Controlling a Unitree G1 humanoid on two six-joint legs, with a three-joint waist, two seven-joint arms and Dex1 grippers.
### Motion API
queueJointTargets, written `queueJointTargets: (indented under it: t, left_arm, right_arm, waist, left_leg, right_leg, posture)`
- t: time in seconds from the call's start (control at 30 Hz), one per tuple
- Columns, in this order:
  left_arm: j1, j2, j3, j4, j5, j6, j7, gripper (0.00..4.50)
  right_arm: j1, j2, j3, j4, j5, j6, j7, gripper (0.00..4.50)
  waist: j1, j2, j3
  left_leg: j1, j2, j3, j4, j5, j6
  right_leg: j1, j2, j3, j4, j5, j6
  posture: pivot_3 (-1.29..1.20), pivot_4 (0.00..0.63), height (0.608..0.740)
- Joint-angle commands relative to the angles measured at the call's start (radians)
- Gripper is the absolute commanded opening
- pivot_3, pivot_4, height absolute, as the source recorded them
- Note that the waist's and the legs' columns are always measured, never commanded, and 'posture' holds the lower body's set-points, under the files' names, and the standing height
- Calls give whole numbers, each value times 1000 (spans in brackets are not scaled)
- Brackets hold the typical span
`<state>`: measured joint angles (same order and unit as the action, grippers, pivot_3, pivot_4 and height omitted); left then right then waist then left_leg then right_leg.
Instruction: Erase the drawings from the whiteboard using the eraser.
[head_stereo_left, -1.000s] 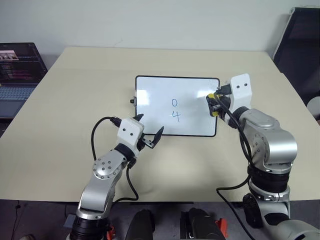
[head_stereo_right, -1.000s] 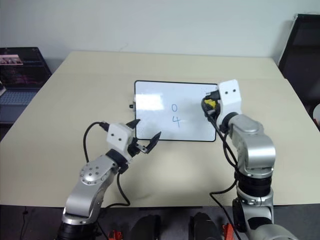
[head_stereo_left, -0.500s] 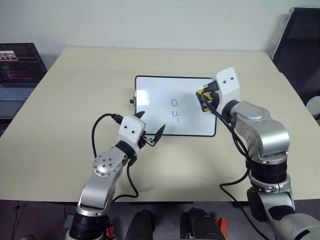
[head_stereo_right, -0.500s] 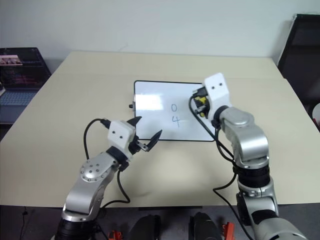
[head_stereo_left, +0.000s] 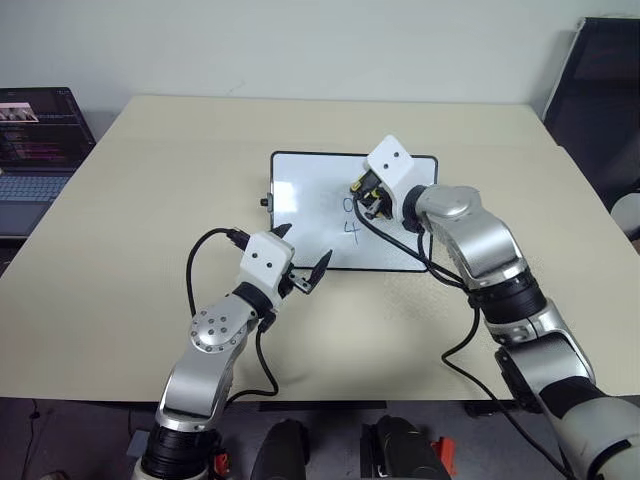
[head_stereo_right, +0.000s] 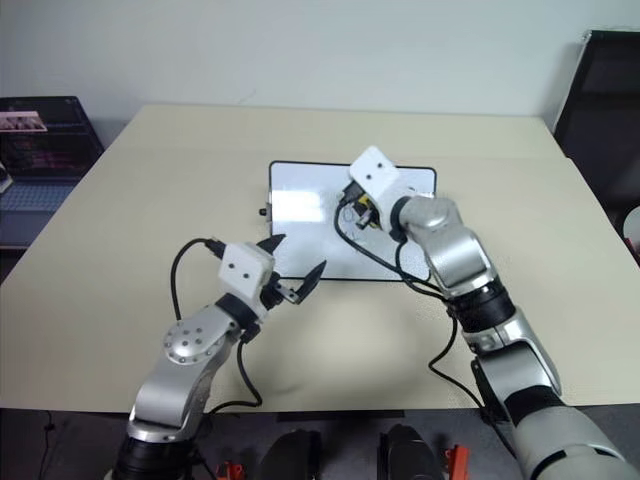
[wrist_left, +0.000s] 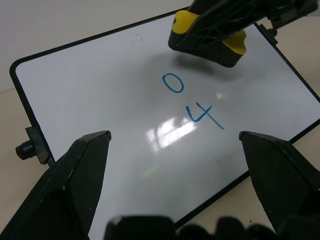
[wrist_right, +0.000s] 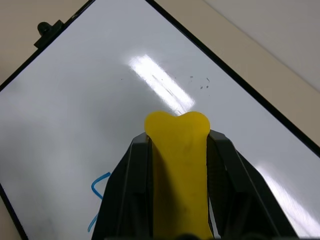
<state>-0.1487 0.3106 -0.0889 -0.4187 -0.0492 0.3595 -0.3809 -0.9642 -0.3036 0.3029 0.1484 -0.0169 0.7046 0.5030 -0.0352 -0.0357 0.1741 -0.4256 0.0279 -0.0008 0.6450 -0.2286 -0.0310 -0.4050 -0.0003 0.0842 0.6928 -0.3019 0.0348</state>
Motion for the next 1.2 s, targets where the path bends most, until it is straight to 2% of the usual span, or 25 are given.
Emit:
queueJointTargets:
  t: [0.03, 0.47, 1.03, 1.2]
  left_arm:
    - [1, 1, -8, -17, 15, -30, 9, 4500]
    - [-30, 5, 6, -55, 23, 14, 29, 4500]
    - [-12, 2, 1, -47, 29, -10, 44, 4500]
    - [-7, 0, -2, -57, 34, -8, 51, 4500]
  right_arm:
    - [-64, 17, -1, 67, -21, -96, 12, 1103]
    - [-136, 101, 11, 283, -72, -198, 53, 1103]
    - [-121, 68, 49, 315, -159, -209, 89, 1103]
    - [-79, 89, 24, 304, -121, -115, 134, 1103]
  waist:
    - [1, 0, 0]
    - [1, 0, 0]
    - [1, 0, 0]
    - [0, 0, 0]
  left_leg:
    - [0, 0, 0, 0, 0, 0]
    - [1, 0, 0, 0, 0, 0]
    - [1, 0, 0, 0, 0, 0]
    - [2, 0, 0, 1, 0, 0]
  right_leg:
    - [0, 0, 0, 0, 0, 0]
    - [0, 0, 0, 3, 0, 0]
    - [-1, 0, 0, 3, 0, 0]
    - [0, 0, 0, 4, 0, 0]
  posture:
    - [0, 150, 740]
    - [0, 150, 740]
    - [0, 150, 740]
    - [0, 150, 740]
